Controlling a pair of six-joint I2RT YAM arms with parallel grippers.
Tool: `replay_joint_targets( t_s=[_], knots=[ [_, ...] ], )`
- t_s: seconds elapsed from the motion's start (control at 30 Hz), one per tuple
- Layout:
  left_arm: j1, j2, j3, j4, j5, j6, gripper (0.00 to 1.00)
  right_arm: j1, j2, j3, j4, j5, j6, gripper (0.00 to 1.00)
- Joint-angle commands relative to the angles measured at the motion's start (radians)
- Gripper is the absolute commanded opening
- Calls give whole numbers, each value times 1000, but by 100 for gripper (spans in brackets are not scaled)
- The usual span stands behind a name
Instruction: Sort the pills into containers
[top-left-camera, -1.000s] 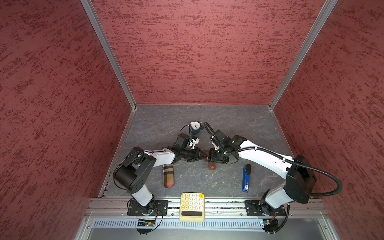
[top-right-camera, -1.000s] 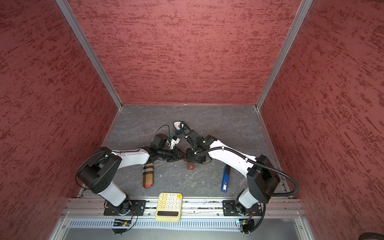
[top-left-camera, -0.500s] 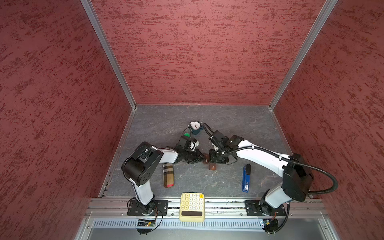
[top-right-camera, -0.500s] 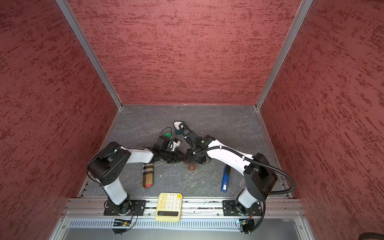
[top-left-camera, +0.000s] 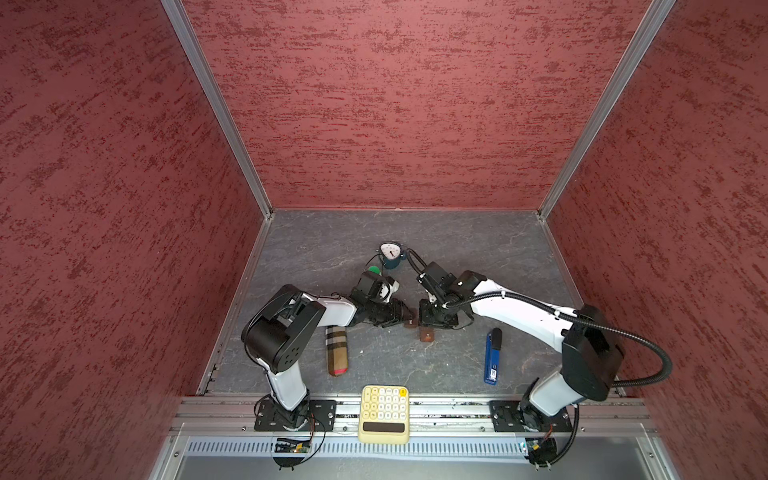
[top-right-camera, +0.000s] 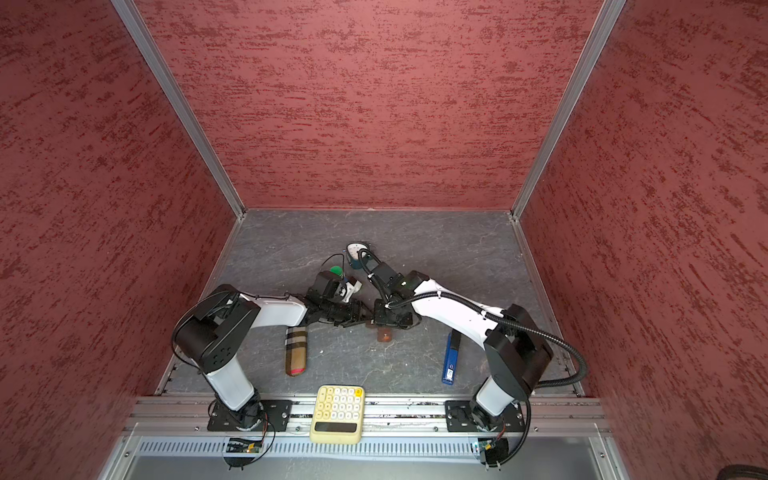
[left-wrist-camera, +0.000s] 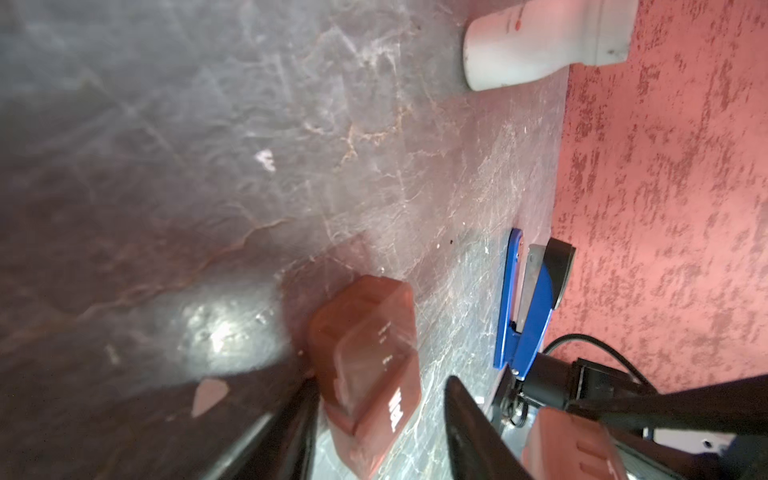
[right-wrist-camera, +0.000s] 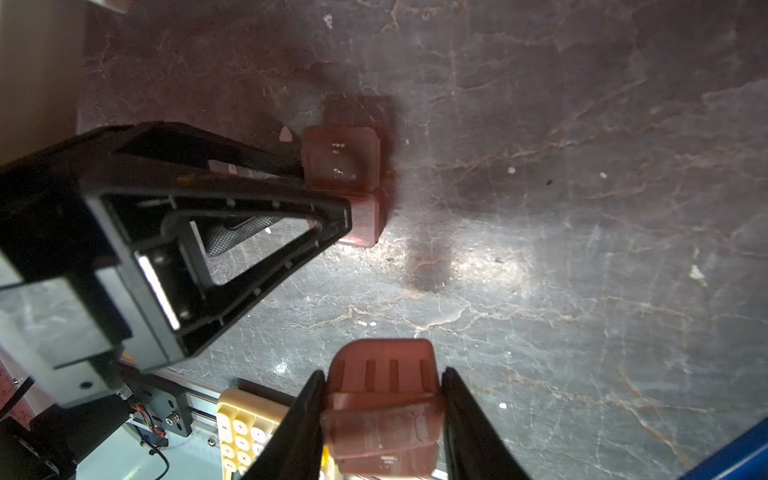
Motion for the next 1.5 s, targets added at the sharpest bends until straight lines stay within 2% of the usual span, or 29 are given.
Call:
replay_joint_targets(
  t_s=[0.0,0.27,0.47,0.57,0.7,0.9,1.13,1.33,1.47],
  knots=[
    [2,-25,-2,-54,-30,24,58,1,4,32,-20,32,12,43],
    [0,-224,-57,-87,-48,11,63,-12,-9,64,-44,65,54,43],
    [-6,-395,-169,-54,-4,7,56,-35,3,110,-78,100,85,43],
    [-23,-429,-223,11,24,-5,61,-40,17,135,-82,108,94,43],
    [-39,-409,-286,222,50,-80,71,-42,40,165,-77,107,105,43],
    [-70,-280,-307,589,76,-225,74,-42,54,185,-67,95,108,43],
    [-109,-175,-257,660,81,-248,70,-41,51,186,-53,82,106,43],
    [-118,-125,-242,702,93,-265,55,-42,51,185,-44,73,105,43],
    [-120,-104,-232,702,93,-263,50,-42,49,182,-32,62,106,43]
  ],
)
